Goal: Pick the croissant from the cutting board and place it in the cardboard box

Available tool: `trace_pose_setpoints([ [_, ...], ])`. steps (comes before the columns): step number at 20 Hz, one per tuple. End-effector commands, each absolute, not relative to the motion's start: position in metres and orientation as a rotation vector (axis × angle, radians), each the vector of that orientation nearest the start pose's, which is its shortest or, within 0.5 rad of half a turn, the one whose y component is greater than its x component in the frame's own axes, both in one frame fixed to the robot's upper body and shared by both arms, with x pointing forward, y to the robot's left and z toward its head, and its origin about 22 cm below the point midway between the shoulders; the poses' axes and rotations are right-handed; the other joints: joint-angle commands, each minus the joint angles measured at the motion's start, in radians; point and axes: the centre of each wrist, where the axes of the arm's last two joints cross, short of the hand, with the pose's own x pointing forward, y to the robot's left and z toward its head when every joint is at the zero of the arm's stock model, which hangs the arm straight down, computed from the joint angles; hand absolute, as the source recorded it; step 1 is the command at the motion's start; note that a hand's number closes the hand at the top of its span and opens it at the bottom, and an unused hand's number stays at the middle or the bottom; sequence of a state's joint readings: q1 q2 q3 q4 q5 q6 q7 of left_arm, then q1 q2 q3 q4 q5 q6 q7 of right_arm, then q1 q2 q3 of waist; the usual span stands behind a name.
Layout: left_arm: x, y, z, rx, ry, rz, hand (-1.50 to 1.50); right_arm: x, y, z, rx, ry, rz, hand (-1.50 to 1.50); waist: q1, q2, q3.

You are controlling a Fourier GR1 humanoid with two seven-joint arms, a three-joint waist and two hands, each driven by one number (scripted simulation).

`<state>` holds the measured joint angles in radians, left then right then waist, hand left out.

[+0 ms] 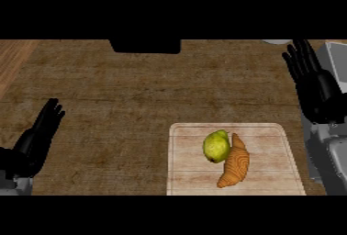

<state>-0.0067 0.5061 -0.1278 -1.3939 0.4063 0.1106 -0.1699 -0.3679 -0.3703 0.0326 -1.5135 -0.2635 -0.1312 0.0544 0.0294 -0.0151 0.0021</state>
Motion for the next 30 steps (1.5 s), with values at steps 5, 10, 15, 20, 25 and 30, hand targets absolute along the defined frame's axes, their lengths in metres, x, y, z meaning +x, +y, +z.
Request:
trace_pose_setpoints([
  [5,0.261,0.335,0.055,0.241,-1.713,-0.353,0.00,0.279,-0.289,0.183,-0.434,-1.983,0.090,-1.50,-0.136,-0.024,-0.006],
  [10,0.265,0.302,0.055,0.176,-1.721,-0.442,0.00,0.230,-0.308,0.161,-0.729,-1.756,0.279,-1.50,-0.145,-0.009,-0.004],
  [15,0.270,0.303,0.062,0.155,-1.720,-0.489,0.00,0.181,-0.297,0.157,-0.840,-1.757,0.588,-1.50,-0.094,0.003,-0.003],
  [20,0.279,0.279,0.063,0.125,-1.738,-0.498,0.00,0.147,-0.271,0.168,-0.888,-1.653,0.784,-1.50,-0.066,0.009,-0.005],
  [25,0.284,0.269,0.060,0.106,-1.749,-0.518,0.00,0.139,-0.256,0.180,-0.928,-1.353,1.016,-1.50,-0.035,0.017,-0.008],
  [30,0.299,0.272,0.071,0.098,-1.770,-0.533,0.00,0.143,-0.229,0.193,-0.916,-1.201,1.138,-1.50,-0.006,0.023,-0.008],
])
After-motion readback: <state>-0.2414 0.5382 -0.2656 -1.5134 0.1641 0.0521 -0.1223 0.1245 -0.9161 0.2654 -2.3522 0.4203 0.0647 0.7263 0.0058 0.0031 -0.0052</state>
